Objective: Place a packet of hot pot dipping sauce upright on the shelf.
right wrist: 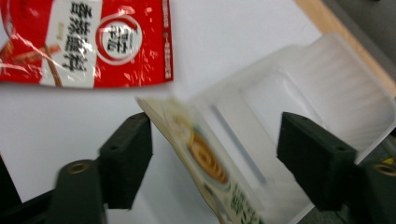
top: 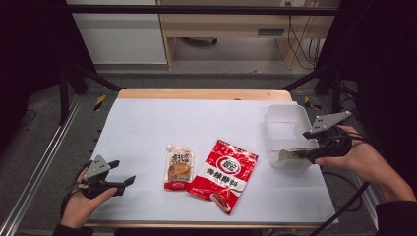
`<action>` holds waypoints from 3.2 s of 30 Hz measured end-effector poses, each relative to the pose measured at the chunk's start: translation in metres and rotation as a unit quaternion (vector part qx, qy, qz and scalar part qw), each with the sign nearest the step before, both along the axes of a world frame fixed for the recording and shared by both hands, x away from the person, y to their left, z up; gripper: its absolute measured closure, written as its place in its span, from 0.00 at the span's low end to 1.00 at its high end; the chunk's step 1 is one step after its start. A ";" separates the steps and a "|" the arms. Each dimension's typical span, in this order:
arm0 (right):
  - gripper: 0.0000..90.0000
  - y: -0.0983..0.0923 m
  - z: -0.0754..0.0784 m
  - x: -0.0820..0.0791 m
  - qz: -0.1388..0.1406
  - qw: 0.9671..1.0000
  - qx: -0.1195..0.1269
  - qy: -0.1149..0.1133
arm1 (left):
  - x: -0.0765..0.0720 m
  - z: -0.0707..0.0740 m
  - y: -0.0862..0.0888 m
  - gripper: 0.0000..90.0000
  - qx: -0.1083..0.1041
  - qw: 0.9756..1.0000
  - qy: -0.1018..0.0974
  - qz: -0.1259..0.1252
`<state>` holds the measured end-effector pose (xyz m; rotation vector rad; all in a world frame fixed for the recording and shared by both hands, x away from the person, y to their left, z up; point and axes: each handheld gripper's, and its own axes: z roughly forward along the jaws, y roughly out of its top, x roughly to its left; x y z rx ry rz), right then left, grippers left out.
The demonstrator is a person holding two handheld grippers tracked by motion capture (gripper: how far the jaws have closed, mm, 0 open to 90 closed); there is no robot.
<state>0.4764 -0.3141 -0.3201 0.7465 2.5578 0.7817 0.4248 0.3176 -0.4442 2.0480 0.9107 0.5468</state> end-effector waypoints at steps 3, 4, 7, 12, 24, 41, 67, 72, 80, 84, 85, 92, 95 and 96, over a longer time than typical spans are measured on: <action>0.23 0.017 0.017 -0.011 0.000 1.000 0.004 -0.030 | 0.000 -0.001 -0.001 0.19 0.000 1.000 0.000 -0.003; 0.21 0.022 0.021 -0.014 0.000 0.999 0.005 -0.041 | 0.000 0.000 -0.002 0.19 0.002 1.000 0.000 -0.004; 0.19 0.043 0.032 -0.023 0.004 0.998 0.014 -0.064 | -0.002 0.000 -0.002 0.19 0.003 1.000 -0.001 -0.005; 0.17 0.073 0.036 -0.031 0.010 0.996 0.022 -0.086 | -0.003 0.000 -0.001 0.19 0.012 1.000 -0.003 -0.004; 0.25 0.173 -0.010 -0.035 0.031 0.995 0.046 -0.078 | -0.005 0.000 0.000 0.19 0.014 1.000 -0.007 0.003; 0.44 0.282 -0.061 0.006 0.003 0.995 0.091 -0.049 | -0.006 0.001 0.003 0.19 0.014 1.000 -0.012 0.013; 0.66 0.314 -0.108 0.062 -0.024 0.996 0.082 0.007 | -0.002 0.000 -0.003 0.19 0.020 1.000 -0.010 -0.002; 0.67 0.319 -0.121 0.069 -0.025 0.996 0.080 0.025 | -0.004 0.001 -0.003 0.19 0.018 1.000 -0.012 -0.004; 0.66 0.327 -0.141 0.079 -0.037 0.995 0.074 0.053 | -0.002 0.001 -0.003 0.19 0.013 1.000 -0.011 -0.007; 0.65 0.329 -0.146 0.082 -0.042 0.994 0.079 0.065 | -0.001 0.000 -0.003 0.19 0.014 1.000 -0.009 -0.009; 0.65 0.329 -0.146 0.083 -0.043 0.994 0.080 0.068 | -0.002 0.000 -0.004 0.19 0.014 1.000 -0.009 -0.009; 0.70 0.329 -0.148 0.082 -0.041 0.992 0.089 0.083 | -0.002 0.000 -0.005 0.19 0.015 1.000 -0.009 -0.011; 0.80 0.330 -0.146 0.079 -0.033 0.994 0.075 0.073 | -0.002 0.000 -0.006 0.19 0.017 1.000 -0.008 -0.012; 0.83 0.331 -0.146 0.077 -0.032 0.995 0.070 0.070 | -0.002 0.000 -0.006 0.19 0.017 1.000 -0.008 -0.012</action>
